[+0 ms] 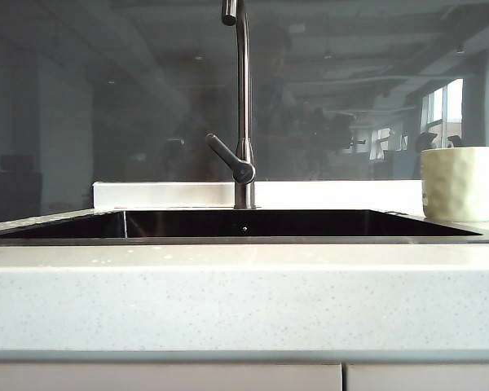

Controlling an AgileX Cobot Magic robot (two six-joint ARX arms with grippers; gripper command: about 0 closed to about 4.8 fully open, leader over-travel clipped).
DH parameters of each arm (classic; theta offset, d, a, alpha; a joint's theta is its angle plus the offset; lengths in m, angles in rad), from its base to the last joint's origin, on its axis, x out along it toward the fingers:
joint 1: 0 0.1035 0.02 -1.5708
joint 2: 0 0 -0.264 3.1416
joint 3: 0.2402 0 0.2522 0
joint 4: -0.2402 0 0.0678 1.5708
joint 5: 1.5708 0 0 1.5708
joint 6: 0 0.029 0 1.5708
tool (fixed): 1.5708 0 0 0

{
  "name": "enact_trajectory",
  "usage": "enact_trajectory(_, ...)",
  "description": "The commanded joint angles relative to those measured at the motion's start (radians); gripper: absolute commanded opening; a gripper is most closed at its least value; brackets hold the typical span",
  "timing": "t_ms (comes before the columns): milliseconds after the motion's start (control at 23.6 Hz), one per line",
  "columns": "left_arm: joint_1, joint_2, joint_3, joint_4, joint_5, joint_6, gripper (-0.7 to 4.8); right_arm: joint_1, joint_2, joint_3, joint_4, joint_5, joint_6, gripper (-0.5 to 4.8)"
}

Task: Pick up the mug next to the sink, go to the faucet to get some water, pour the water into the sink, and finally put the mug back to its place.

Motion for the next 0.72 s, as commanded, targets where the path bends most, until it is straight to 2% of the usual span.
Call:
enact_trajectory(42,0.002,0.001,0.003,0.011,0.004,-0.007,-0.03,-0.024,-0.136,-0.008,-0.161,0.003,-0.011,-0.09)
enact_trajectory(170,0.002,0.001,0.003,0.011,0.005,-0.007,-0.03,-0.040,-0.291,-0.118,-0.143,0.050,-0.083,-0.09)
enact_trajectory(297,0.002,0.001,0.003,0.011,0.005,-0.007,-0.03,-0.037,-0.422,-0.248,-0.124,0.119,-0.087,-0.09)
enact_trajectory(424,0.002,0.001,0.003,0.011,0.005,-0.007,-0.03,-0.037,-0.547,-0.340,-0.148,0.135,-0.087,-0.09)
enact_trajectory(721,0.002,0.001,0.003,0.011,0.004,-0.007,-0.03,-0.037,-0.757,-0.368,-0.309,0.138,-0.177,-0.09)
